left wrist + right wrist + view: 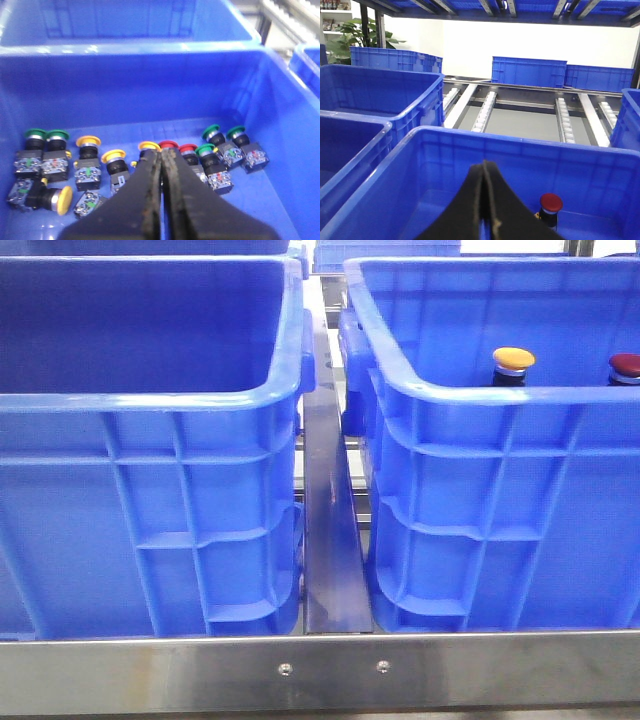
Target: Pick red and yellow buttons and place in box
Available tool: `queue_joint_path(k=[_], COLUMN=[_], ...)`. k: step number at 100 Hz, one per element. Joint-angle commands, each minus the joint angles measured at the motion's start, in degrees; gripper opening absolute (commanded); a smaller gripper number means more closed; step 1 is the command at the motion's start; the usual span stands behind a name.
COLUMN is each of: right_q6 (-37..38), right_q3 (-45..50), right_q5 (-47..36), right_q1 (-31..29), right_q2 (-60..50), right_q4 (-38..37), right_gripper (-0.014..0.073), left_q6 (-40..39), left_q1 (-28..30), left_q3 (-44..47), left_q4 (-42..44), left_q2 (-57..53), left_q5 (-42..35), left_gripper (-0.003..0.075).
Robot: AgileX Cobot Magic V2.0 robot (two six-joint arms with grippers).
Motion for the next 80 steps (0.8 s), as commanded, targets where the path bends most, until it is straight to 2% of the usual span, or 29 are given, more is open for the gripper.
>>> queue_joint_path(k=[1,39,80], right_q6=[-0.6,-0.6,-0.6], right_q3=[1.1,11.94,13.33], right_q5=[-1.89,-2.0,-1.03], right_q1=[-0.16,-0.16,-0.16], right_q2=[-2.32,-16.88,-17.67], right_q4=[0.84,1.01,1.01], right_gripper=[-0.0069,-0.0069,-0.0069], left_q6=[-0.57,-0.57,-0.57], left_q1=[0.22,0.22,0.22], left_q3=[0.63,8.11,9.09], left_q4=[-0.27,-0.23,0.22], left_q2=[-3.35,-15.81,-17.13], left_q5=[-6.22,-8.6,-9.06], left_gripper=[-0.002,-0.002,-0.002])
